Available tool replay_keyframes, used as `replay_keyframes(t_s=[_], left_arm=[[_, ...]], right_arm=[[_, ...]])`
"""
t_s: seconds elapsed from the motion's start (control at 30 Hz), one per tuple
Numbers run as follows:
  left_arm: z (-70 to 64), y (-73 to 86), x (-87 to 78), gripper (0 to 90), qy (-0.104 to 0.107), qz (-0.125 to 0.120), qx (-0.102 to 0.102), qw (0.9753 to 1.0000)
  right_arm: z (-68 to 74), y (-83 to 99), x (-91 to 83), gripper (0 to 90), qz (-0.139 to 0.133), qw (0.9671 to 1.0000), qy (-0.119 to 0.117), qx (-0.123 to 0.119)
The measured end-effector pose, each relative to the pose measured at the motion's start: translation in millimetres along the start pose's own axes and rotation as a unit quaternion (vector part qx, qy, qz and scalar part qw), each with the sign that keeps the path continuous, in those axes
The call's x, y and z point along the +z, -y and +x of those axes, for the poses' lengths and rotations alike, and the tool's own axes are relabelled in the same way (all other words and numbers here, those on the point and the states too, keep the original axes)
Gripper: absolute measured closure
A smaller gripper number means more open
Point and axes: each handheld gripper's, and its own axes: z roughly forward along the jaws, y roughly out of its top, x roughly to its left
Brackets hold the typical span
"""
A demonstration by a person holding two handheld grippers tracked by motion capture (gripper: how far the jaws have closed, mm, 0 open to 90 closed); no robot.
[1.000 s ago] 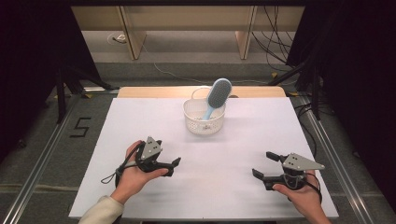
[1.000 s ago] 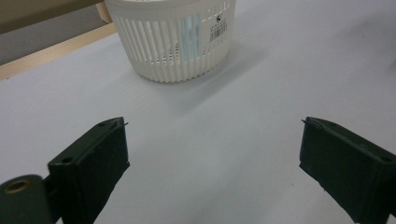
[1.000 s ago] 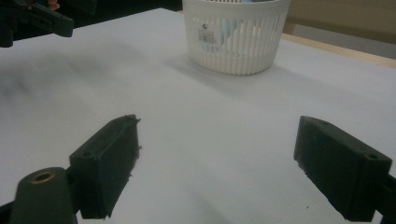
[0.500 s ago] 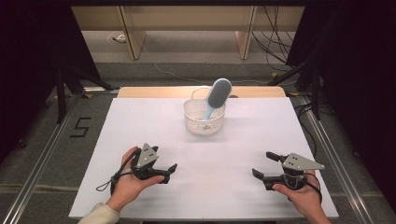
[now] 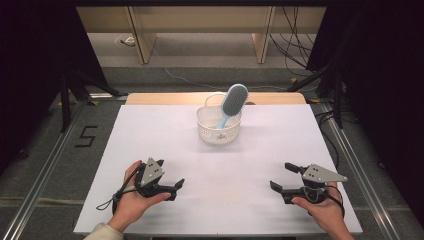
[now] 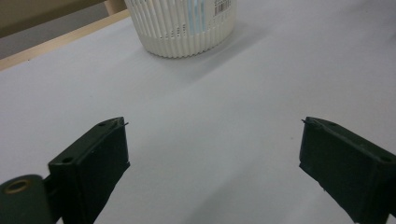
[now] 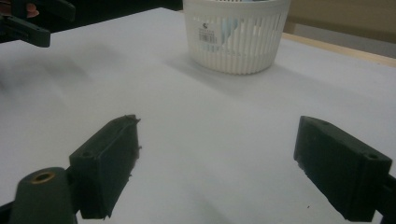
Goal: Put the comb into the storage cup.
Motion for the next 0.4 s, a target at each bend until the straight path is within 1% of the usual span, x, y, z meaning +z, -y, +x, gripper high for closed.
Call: replay_keyframes(t_s=[0.1, 0.4], left_arm=[[-0.9, -0.1, 0.3, 7.7, -0.004, 0.003, 0.006, 1.0], [-3.7, 0.5, 2.8, 7.7, 0.005, 0.008, 0.005, 0.9999]], right_arm=[[-0.2, 0.0, 0.0, 15.1, 0.0, 1.0, 0.001, -0.001], [-0.3, -0.1, 0.0, 15.1, 0.0, 1.0, 0.001, -0.001]])
